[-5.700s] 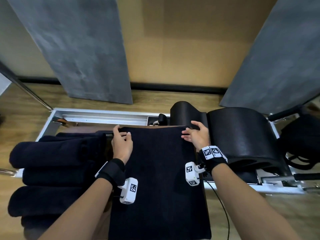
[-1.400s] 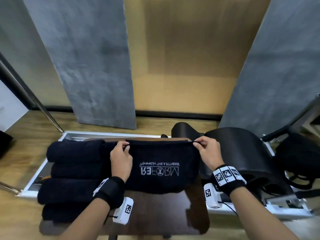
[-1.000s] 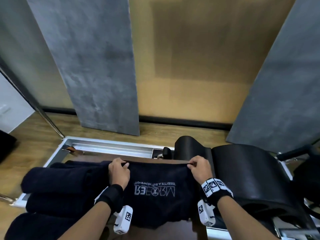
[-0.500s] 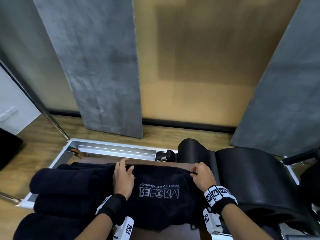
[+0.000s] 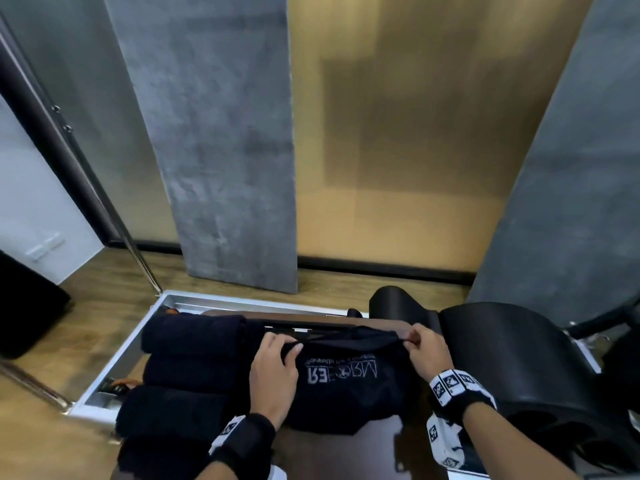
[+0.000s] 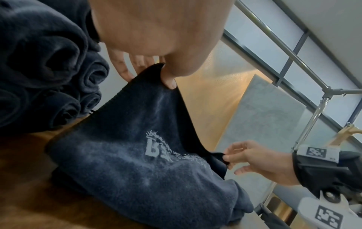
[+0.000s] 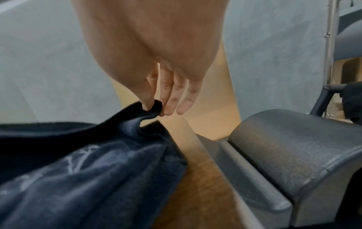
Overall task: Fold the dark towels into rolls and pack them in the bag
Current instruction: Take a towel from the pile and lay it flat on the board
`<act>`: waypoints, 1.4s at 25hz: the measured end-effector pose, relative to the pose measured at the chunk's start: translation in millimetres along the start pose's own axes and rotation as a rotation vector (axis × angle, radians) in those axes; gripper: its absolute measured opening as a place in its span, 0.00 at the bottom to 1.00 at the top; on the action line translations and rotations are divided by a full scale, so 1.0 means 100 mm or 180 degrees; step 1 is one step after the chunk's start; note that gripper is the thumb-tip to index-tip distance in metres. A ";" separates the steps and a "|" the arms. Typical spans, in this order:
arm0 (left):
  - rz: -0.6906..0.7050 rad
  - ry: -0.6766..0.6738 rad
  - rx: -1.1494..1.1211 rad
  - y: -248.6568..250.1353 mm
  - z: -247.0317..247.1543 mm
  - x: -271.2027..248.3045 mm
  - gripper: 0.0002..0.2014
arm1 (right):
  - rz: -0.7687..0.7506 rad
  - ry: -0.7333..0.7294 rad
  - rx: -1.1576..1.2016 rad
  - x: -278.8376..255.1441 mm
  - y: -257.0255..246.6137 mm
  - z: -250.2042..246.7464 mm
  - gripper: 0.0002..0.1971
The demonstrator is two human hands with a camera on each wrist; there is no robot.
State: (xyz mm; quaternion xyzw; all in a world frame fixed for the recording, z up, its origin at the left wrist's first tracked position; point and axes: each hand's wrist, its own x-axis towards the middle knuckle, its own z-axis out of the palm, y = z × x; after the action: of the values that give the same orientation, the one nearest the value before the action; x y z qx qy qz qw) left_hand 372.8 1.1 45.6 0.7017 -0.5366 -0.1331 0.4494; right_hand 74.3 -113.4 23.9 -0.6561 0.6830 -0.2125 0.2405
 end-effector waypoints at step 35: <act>-0.0115 0.0314 -0.0206 0.12 -0.40 -0.16 0.11 | -0.0298 0.0156 0.0441 0.08 -0.24 -0.74 0.10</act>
State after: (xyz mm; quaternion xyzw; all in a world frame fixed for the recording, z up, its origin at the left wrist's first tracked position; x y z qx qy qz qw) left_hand 385.5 34.1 72.7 0.7021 -0.4965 -0.1238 0.4953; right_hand 47.9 -124.9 96.5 -0.6637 0.6409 -0.2864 0.2583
